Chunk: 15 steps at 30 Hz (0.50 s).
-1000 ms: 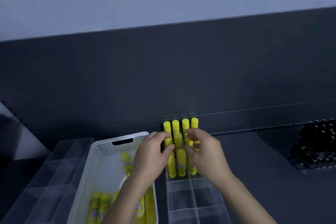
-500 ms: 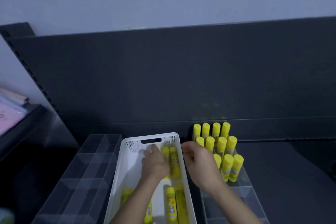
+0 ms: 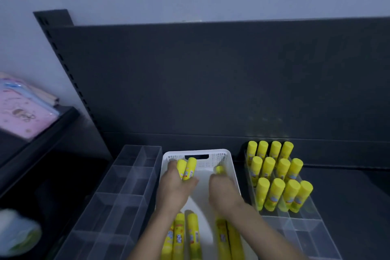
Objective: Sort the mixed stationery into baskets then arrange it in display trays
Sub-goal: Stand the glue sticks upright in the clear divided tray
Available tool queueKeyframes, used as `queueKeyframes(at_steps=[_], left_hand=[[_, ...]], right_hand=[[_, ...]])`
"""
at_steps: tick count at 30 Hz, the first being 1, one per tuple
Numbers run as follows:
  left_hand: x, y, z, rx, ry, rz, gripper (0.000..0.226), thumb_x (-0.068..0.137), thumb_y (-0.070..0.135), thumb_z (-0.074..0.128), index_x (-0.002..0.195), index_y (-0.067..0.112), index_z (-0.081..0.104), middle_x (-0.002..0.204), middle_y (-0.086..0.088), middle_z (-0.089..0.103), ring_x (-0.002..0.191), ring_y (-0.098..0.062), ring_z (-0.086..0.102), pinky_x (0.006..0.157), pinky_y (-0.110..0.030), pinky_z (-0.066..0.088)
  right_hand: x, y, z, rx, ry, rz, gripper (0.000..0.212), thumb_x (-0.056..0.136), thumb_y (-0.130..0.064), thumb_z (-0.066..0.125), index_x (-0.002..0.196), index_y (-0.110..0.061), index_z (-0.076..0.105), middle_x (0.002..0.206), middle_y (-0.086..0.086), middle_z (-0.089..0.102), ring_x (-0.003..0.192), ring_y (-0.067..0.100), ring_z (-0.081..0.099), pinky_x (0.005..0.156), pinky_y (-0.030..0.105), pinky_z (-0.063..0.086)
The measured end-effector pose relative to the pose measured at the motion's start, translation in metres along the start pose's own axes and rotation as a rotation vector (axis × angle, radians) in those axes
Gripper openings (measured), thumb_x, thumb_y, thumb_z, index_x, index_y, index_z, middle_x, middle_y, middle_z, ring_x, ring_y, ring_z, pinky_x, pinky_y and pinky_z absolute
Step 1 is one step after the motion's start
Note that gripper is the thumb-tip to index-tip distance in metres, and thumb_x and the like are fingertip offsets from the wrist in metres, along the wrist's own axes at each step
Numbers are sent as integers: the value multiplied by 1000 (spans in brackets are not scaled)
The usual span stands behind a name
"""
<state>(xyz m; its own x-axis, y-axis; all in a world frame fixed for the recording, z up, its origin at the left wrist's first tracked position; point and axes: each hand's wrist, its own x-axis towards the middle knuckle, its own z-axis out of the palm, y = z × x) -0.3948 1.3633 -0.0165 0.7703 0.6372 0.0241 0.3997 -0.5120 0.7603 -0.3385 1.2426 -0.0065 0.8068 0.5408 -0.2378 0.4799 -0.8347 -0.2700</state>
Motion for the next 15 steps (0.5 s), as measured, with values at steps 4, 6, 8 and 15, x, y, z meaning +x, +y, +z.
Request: queueKeyframes(at_steps=[4,6,8,15], left_hand=[[-13,1,-5,-471,-76,-161,32,69,38,76,72,18,51,61,2,57,54,-15,54,53,-29,45],[-17,2,-7,-640,-111,-254,30,76,38,75,79,12,61,66,-4,62,56,-11,57,52,-27,46],[-18,3,-8,-738,-131,-302,29,83,35,70,91,8,65,81,-15,69,68,-13,63,58,-28,49],[-21,21,-15,-816,-234,-185,19,74,29,78,87,18,70,76,-2,67,71,-16,62,63,-31,48]], right_hand=[[6,-5,19,-164,-15,44,37,90,4,34,125,-1,45,129,21,39,119,38,44,96,43,42],[6,-3,20,-187,-1,11,37,89,3,36,123,-5,47,127,20,45,114,37,48,93,41,43],[7,-1,16,-114,31,-14,37,87,1,39,122,-9,46,120,17,54,109,34,55,88,37,45],[-15,18,-25,489,393,94,9,85,-17,54,90,-11,59,79,4,62,67,19,56,50,21,34]])
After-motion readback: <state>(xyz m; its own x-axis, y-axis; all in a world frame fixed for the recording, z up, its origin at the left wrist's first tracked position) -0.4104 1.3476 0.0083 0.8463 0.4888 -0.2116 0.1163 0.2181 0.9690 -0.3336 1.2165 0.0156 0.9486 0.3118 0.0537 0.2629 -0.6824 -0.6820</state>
